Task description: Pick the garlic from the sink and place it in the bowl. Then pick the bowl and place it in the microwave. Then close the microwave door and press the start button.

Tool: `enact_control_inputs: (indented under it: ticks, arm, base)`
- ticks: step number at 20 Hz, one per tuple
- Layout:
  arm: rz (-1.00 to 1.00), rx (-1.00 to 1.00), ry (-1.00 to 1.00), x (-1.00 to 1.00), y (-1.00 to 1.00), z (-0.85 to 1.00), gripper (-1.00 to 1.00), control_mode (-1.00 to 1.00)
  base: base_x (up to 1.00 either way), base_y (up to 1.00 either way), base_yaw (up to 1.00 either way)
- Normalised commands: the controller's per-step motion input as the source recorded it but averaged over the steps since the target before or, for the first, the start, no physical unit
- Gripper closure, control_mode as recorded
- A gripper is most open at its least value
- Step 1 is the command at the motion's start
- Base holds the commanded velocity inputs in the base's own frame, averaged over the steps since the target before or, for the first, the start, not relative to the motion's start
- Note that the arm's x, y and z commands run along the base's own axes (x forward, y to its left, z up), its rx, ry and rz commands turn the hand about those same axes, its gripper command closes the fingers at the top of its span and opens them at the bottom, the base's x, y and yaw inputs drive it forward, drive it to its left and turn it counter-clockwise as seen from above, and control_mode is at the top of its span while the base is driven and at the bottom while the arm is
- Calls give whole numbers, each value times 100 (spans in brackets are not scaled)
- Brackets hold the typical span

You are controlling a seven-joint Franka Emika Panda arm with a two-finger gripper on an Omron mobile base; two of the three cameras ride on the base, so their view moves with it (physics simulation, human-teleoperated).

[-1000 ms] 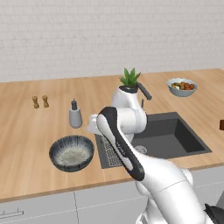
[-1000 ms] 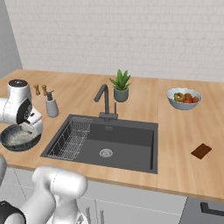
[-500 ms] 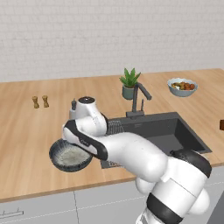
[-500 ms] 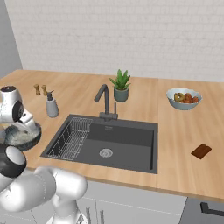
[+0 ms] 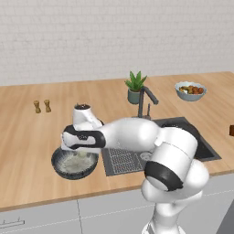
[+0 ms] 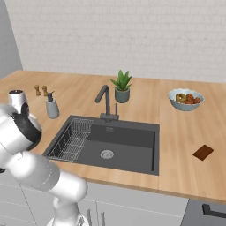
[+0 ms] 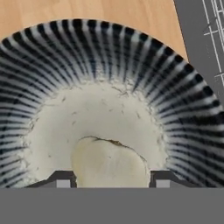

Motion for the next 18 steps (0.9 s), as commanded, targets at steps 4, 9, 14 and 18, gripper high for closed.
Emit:
enact_control_inputs:
  ticks: [4,9,14,18]
  arm:
    - [0,0,0,0,-2,18,-100,-100]
    - [0,6,-1,-21,-38,26,-100,-100]
    - [0,6,-1,-47,-64,-8,-100,-100]
    - [0,1,2,2,-11,-62,-100,-100]
  base:
    - [0,0,0]
    - [0,0,0]
    - [0,0,0]
    - [0,0,0]
